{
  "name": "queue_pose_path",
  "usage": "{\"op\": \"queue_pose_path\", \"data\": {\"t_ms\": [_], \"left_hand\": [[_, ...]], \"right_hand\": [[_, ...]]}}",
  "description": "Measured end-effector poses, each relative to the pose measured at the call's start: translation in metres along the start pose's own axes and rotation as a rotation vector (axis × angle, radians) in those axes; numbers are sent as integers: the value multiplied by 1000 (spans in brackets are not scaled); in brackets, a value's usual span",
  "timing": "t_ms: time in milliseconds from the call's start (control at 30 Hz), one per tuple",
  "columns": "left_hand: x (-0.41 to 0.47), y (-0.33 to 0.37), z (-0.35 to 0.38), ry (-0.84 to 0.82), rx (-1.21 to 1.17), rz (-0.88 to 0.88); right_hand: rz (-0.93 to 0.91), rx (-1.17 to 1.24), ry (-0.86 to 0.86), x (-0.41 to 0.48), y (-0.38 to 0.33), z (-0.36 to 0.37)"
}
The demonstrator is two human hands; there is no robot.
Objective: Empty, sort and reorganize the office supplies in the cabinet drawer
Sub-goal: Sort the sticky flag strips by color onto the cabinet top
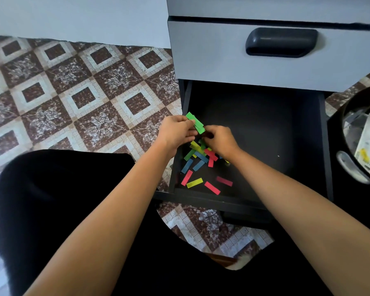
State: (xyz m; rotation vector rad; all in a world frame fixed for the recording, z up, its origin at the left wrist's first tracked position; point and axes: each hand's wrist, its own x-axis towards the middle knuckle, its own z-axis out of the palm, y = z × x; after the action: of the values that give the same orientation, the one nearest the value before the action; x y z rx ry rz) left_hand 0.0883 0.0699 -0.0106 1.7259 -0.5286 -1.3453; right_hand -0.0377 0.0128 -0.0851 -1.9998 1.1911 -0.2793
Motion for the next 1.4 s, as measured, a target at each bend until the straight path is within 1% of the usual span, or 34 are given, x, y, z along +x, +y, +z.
{"op": "queue_pose_path", "data": {"t_ms": [67,167,200,300,433,533,633,733,833,933,1000,1100,1167,1267,1333,1400], "left_hand": [[1,0,0,0,-6,-1],[1,0,0,-2,-9,2],[1,0,0,-2,-10,1],[1,0,1,2,-5,1],[1,0,1,1,6,3],[0,0,1,5,6,1],[0,0,0,3,2,4],[0,-1,0,1,3,6],[1,0,0,1,-7,-1],[1,0,-1,3,-13,-4],[1,0,0,2,-13,-1],[-1,1,1,1,-17,2],[-1,1,2,3,-18,0],[-1,0,2,8,-16,-5],[-1,0,1,10,-19,-6],[0,-1,1,10,-20,-7]], "right_hand": [[-18,-115,-41,1,6,0],[-5,-397,-126,1,13,3],[-2,-446,-135,-1,13,5],[-7,-490,-105,-5,11,11],[64,-430,-135,-3,6,13],[65,-399,-169,0,6,11],[127,-213,-149,1,9,6],[163,-52,-78,0,13,-3],[145,39,-39,-3,12,-11],[99,78,-32,-6,6,-16],[63,78,-107,-6,-1,-17],[-18,-38,-311,-7,-9,-8],[-60,-102,-370,-6,-8,3],[-113,-277,-375,-3,-7,16],[-145,-427,-350,-1,-7,19],[-195,-523,-324,-1,-7,21]]}}
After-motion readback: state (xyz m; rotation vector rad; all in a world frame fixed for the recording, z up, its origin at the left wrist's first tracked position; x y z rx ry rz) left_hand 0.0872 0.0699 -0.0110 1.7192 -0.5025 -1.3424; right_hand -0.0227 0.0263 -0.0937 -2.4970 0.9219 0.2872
